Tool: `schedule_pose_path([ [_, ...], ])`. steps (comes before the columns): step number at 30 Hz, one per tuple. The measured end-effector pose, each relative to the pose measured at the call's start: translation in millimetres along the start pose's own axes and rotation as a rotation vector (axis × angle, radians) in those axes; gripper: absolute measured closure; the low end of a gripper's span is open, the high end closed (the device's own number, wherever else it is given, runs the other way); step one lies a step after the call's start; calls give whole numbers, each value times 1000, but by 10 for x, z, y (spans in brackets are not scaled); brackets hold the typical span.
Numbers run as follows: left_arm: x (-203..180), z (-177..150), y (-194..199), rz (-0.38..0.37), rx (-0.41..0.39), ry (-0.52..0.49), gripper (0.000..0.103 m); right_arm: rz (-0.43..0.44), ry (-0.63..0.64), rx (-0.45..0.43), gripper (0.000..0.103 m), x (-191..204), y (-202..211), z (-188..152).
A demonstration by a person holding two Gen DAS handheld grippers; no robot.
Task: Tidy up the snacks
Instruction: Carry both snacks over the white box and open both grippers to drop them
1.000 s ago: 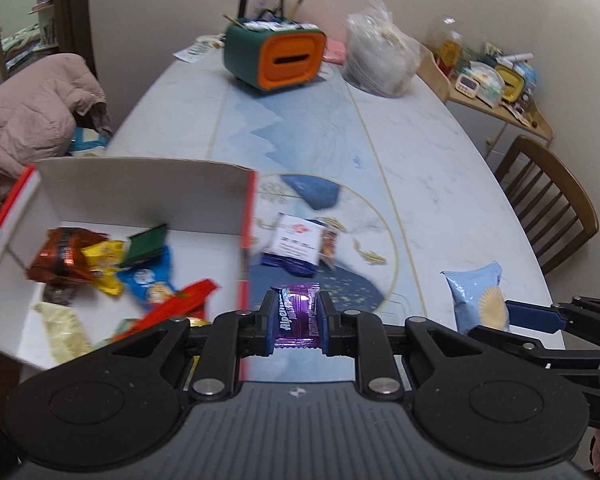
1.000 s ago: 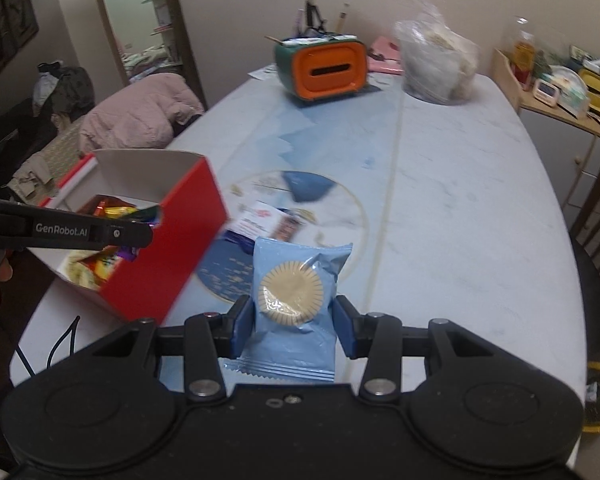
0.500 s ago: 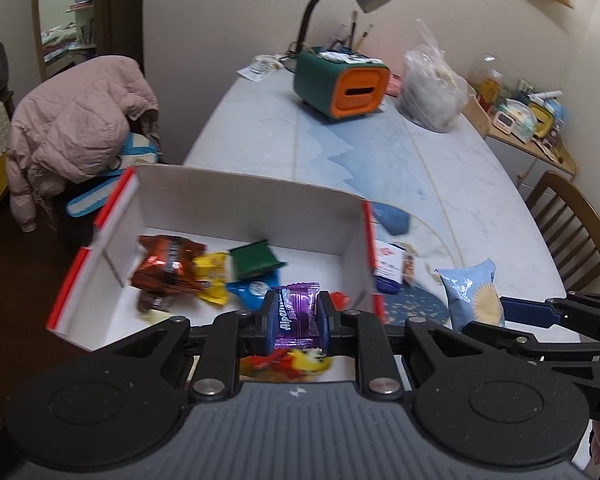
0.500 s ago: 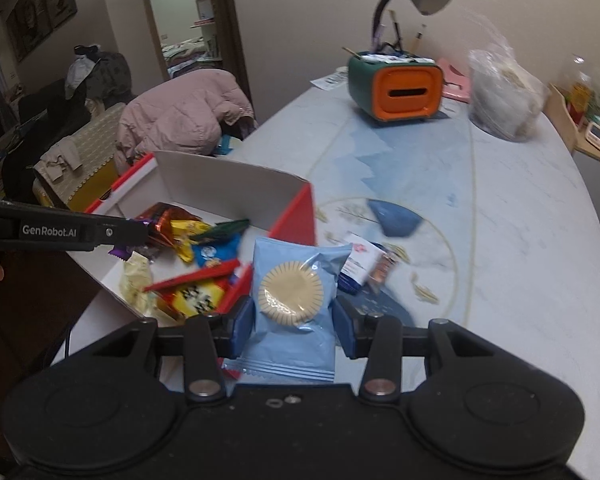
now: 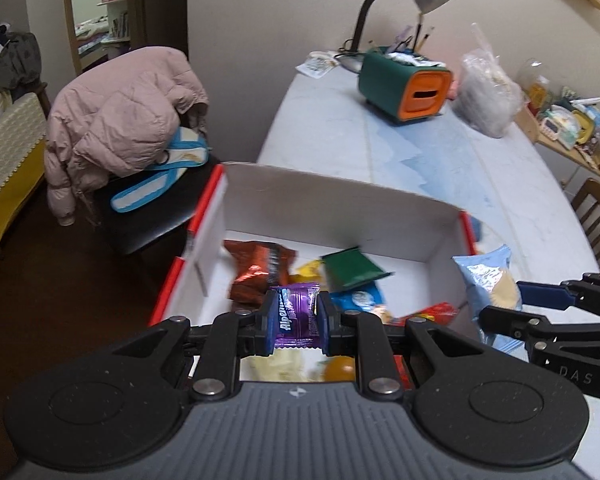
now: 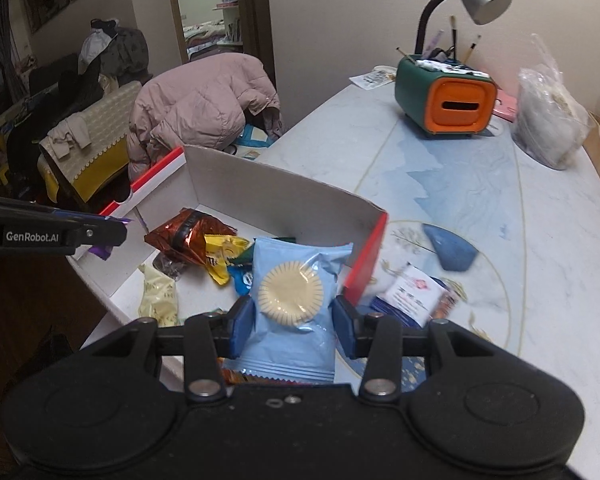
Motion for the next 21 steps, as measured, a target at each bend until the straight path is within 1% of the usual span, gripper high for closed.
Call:
schedule_pose_path([
  [7,214,56,-290,57,39,-28,83,-2,15,36,61,138,-344,147],
  [12,285,86,-489,60,72,-45,83,-2,30,65,61,233,-589,191],
  [21,177,33,-772,90,115,-125,83,-2,50,134,61,338,-937,157],
])
Point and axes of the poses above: each gripper's, at about its wrist camera, not at the fingertips, and y roughly against the way its jaws point, x to its left, z to its top, the point moved 7 cm from there along -y, roughly the way its jaws point, and after that the axes turned 8 degrees about z, right-handed, at the moved point
